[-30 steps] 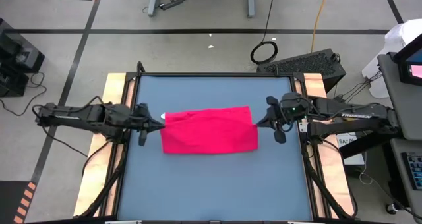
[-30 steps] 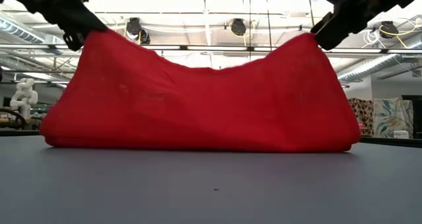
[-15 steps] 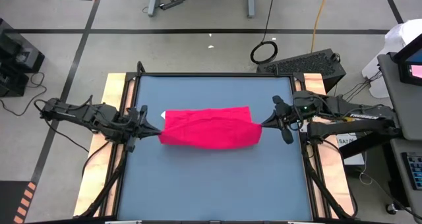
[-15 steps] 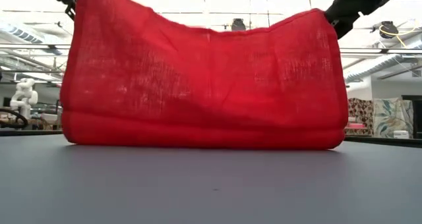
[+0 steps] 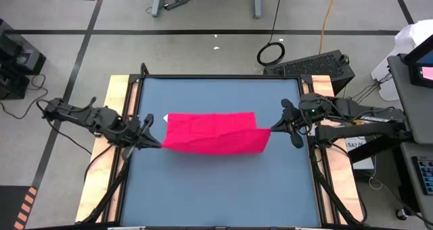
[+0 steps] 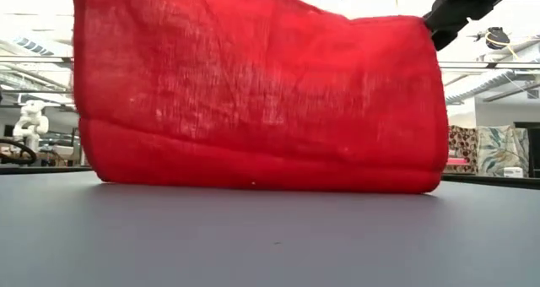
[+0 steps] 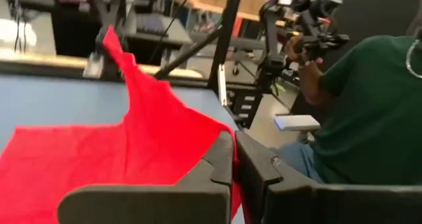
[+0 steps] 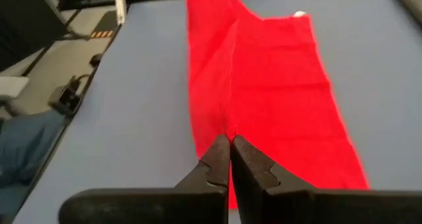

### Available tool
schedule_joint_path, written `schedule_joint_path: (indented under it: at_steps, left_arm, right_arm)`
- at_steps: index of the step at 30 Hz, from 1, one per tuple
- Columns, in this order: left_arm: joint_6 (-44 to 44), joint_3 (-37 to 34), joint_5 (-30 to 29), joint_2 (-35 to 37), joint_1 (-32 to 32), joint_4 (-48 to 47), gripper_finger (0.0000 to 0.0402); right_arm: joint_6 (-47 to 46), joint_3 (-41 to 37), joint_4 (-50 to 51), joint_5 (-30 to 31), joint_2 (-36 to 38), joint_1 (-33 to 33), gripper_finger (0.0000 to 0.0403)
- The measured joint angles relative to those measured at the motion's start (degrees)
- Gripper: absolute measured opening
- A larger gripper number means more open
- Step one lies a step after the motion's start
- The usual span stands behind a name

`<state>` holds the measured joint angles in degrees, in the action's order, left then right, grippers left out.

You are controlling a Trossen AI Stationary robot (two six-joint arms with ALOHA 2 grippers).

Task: Roll towel
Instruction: Roll the red towel

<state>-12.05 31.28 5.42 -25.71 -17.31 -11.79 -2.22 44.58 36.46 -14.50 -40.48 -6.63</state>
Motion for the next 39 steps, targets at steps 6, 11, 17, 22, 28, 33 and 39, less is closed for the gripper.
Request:
schedule_joint_path:
  at_steps: [6,11,17,22,28,33,39]
  left_arm:
    - [1.9,0.9,-2.8,0.0,-0.8,-2.7,0.0009]
    - [-4.6,0.9,-10.0,-1.1,-0.8,-12.3,0.0010]
    - [-10.7,0.8,-22.3,-4.5,-0.7,-19.9,0.0010]
    - [-12.5,0.8,-28.7,-9.6,-0.7,-19.9,0.0011]
    - [-8.4,0.8,-25.8,-13.6,-0.8,-18.0,0.0011]
    - [-15.5,0.8,-24.3,-14.3,-0.8,-16.6,0.0011]
    - [-34.1,0.8,-21.4,-14.3,-0.8,-13.2,0.0011]
  right_arm:
    - [0.2,2.3,0.1,2.9,0.3,0.0,0.0000]
    - [0.7,0.4,0.3,8.9,-1.0,0.0,0.0000]
    - [2.9,-2.9,-2.5,15.9,-3.8,0.0,0.0000]
    - [3.7,-5.5,-3.6,18.7,-6.5,0.0,0.0000]
    - [11.0,-7.0,-5.1,20.3,-7.6,0.0,0.0000]
    - [10.0,-7.1,-8.2,22.0,-7.6,0.0,0.0000]
    - [-4.1,-7.1,-6.8,18.7,-7.5,-0.1,0.0000]
